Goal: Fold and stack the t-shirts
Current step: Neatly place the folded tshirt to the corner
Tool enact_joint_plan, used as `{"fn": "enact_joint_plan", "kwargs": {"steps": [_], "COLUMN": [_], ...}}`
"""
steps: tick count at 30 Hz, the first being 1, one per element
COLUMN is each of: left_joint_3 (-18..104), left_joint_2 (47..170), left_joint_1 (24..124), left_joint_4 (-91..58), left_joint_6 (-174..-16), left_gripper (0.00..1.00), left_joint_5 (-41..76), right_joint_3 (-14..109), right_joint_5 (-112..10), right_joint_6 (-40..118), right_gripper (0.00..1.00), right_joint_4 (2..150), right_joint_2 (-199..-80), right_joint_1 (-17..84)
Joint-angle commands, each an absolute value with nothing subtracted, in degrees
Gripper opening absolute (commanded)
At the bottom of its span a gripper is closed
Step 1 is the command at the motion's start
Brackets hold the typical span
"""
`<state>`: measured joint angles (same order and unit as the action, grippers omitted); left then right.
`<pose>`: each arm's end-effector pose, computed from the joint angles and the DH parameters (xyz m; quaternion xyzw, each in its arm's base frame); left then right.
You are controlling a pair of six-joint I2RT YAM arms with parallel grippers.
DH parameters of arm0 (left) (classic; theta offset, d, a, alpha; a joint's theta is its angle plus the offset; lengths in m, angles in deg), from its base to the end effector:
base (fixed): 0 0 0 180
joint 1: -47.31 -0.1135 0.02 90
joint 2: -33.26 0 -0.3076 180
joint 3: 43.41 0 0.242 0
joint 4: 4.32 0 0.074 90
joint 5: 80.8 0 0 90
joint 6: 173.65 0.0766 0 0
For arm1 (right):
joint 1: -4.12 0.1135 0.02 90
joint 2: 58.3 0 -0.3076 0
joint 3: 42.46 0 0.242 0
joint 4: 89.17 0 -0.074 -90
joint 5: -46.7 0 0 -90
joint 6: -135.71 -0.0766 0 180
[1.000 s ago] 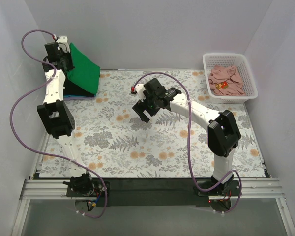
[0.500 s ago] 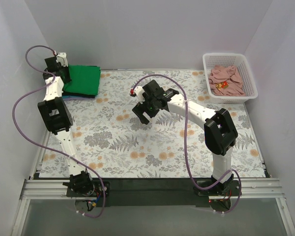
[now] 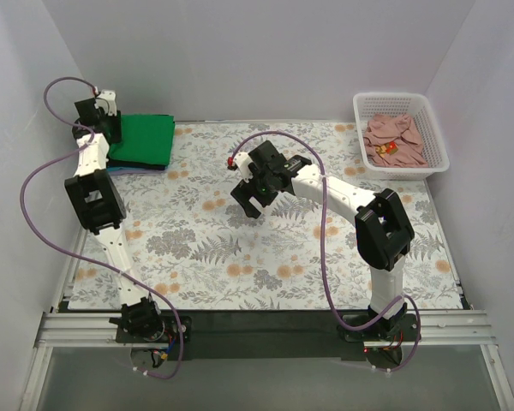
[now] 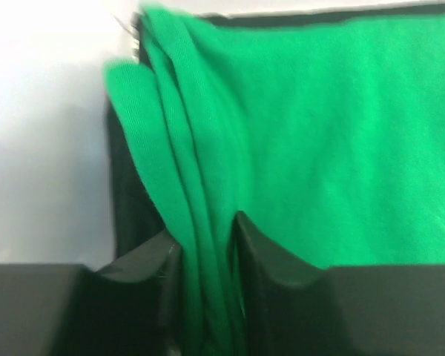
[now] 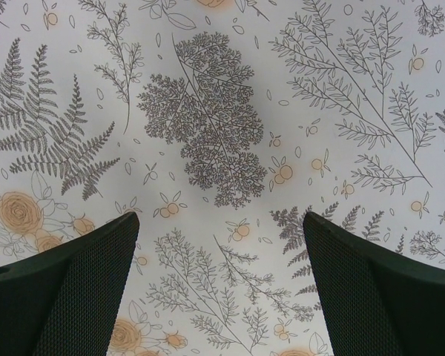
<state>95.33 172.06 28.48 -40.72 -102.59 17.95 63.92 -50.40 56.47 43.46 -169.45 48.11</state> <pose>0.5848 0.1871 0.2269 -0.2556 0.8534 -0.0685 0.4490 0.3274 0.3292 0.2618 -0.4519 0.8291 0.1487 0.2935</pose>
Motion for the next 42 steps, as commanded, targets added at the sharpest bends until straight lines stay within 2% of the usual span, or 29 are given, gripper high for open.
{"fn": "enact_joint_plan", "kwargs": {"steps": [1,4,11,14,20,32,42], "left_joint_3": [99.09,100.41,104.28,101.92,90.94,82.66,82.48], "left_joint_2": [170.64,168.36,163.43,160.71,155.69,156.92,160.61], "left_joint_1": [27.19,26.93,26.48,25.7,23.58,20.42,19.63], "left_joint_4": [-38.45,-38.71,-42.32,-44.69,-44.52,-45.04,-45.66], "left_joint_6": [-100.44,-100.0,-99.64,-104.63,-114.05,-120.21,-120.56], "left_gripper": [0.39,0.55,0.6,0.6,0.53,0.21,0.17], "left_joint_5": [16.67,16.76,18.07,22.89,30.73,31.44,20.63], "right_joint_3": [65.14,64.97,62.77,61.63,59.96,57.59,58.11], "right_joint_5": [-51.57,-51.83,-52.09,-52.36,-53.32,-53.59,-52.89], "right_joint_6": [56.43,56.43,56.69,56.87,57.13,57.57,57.57], "right_gripper": [0.98,0.98,0.98,0.98,0.98,0.98,0.98], "right_joint_4": [43.16,43.16,43.34,43.34,43.25,43.25,42.99], "right_joint_2": [-170.27,-169.49,-166.94,-166.32,-165.0,-164.47,-165.09], "right_joint_1": [48.15,48.15,48.15,48.15,48.07,47.45,47.27]}}
